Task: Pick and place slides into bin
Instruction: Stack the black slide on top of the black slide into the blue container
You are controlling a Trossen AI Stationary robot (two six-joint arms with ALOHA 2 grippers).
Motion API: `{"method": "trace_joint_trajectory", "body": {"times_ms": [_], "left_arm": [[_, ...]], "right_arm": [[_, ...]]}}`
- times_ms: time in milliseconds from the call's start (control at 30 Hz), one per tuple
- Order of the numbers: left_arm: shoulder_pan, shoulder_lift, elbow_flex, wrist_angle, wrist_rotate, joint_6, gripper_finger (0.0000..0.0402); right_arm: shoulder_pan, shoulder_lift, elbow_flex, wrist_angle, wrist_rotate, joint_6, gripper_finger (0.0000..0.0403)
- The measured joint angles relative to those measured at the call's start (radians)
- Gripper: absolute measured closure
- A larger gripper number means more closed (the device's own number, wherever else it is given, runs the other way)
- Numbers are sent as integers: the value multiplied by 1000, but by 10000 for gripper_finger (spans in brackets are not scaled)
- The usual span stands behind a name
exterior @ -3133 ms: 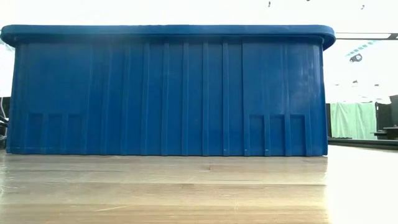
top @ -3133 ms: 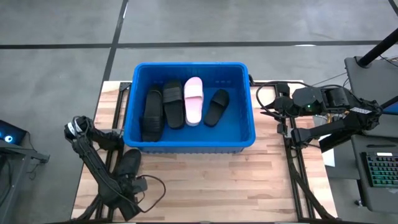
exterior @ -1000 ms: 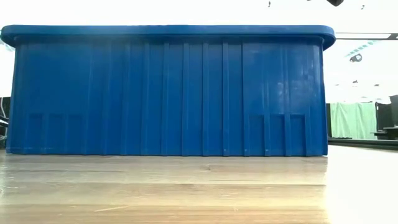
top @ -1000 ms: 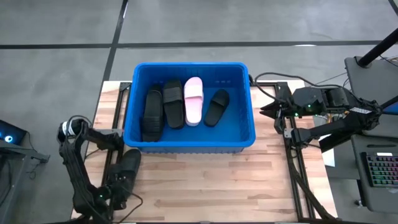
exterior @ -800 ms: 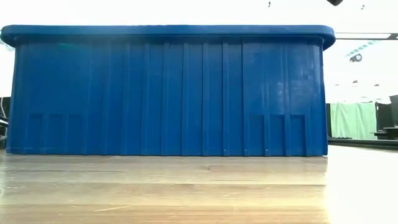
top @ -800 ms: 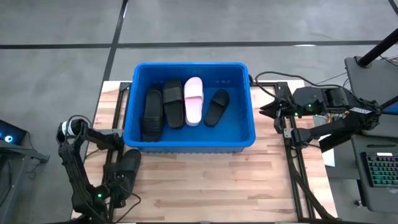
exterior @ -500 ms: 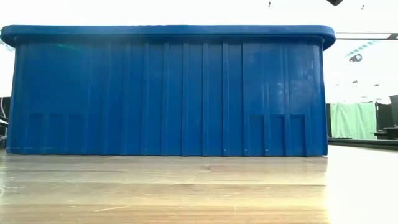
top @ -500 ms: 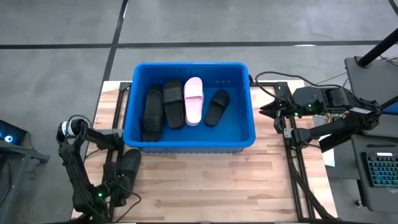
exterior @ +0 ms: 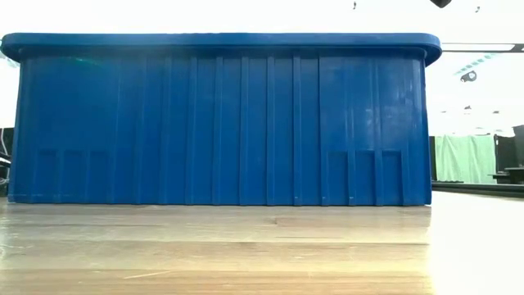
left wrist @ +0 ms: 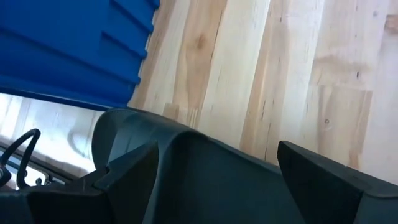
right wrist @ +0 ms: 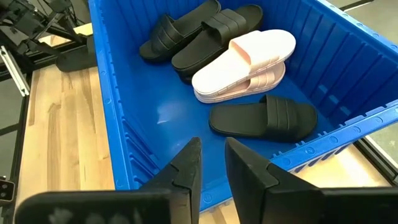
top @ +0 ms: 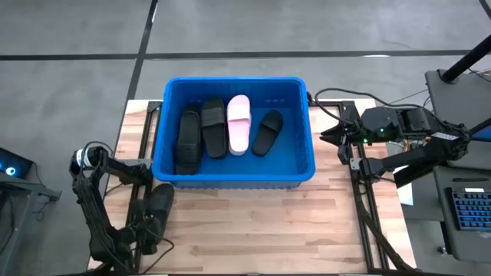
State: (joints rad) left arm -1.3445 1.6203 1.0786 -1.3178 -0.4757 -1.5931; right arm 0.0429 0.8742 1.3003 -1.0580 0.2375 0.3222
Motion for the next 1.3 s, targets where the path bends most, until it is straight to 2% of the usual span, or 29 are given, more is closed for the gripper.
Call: {"method": "trace_joint_trajectory", "body": {"times_ms": [133, 500, 900, 1100, 1300], "left_arm": [[1, -1, -20, 0, 1, 1, 91], [7, -2, -158, -8, 145, 1, 91], [25, -2, -236, -78, 155, 1, 93], [52, -2, -273, -65, 157, 1, 130], [54, -2, -283, 21, 161, 0, 200]], "right_arm": [[0, 0, 0, 0, 0, 0, 344], [0, 0, -1, 0, 1, 26, 344], [0, 0, -1, 0, 4, 22, 346], [0, 0, -1, 0, 29, 21, 345], [0, 0, -1, 0, 29, 21, 346]]}}
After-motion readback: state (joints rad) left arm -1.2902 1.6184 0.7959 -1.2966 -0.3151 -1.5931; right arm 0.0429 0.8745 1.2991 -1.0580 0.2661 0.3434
